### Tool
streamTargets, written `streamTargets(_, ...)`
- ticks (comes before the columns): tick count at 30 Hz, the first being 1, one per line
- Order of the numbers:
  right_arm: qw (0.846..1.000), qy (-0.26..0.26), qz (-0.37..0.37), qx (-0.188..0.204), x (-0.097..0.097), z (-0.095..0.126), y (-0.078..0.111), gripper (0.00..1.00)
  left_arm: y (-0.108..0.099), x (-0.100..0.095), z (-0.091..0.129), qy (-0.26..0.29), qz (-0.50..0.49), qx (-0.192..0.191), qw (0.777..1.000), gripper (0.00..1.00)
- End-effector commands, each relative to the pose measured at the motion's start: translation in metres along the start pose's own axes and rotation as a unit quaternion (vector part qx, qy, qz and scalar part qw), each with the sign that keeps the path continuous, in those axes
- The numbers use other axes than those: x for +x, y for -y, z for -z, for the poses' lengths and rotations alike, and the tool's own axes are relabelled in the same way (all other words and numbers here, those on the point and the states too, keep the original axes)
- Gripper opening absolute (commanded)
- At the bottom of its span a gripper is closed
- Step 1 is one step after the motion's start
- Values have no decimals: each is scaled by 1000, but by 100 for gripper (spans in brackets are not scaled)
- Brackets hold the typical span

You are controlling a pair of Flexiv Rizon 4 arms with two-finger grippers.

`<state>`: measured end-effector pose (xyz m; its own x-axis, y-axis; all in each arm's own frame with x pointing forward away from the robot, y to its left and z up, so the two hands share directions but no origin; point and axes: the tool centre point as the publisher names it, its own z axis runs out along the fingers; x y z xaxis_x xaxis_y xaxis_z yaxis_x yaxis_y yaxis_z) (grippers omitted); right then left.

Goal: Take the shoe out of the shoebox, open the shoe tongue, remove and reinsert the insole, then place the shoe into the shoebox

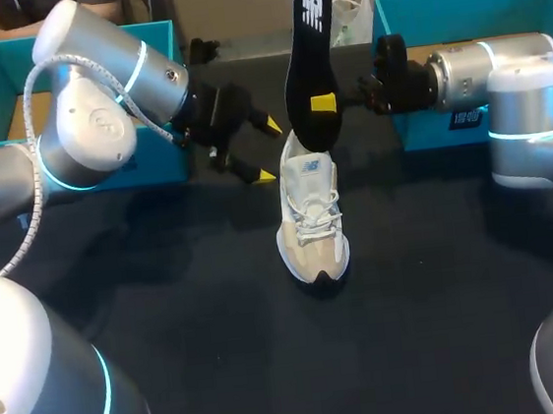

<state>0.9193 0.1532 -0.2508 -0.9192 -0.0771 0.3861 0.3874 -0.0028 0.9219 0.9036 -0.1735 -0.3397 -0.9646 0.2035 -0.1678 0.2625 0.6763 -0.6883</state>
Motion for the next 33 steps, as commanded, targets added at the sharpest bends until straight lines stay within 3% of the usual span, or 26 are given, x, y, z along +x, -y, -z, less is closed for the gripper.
streamTargets(1,1000,-3,1,0,-7,-5,2,0,1,4,3,9,3,0,1000,100)
streamTargets(12,1000,-12,-6,-1,-27,-15,21,0,1,4,3,9,3,0,1000,100)
streamTargets(33,999,6,-45,7,-31,-10,45,0,1,4,3,9,3,0,1000,100)
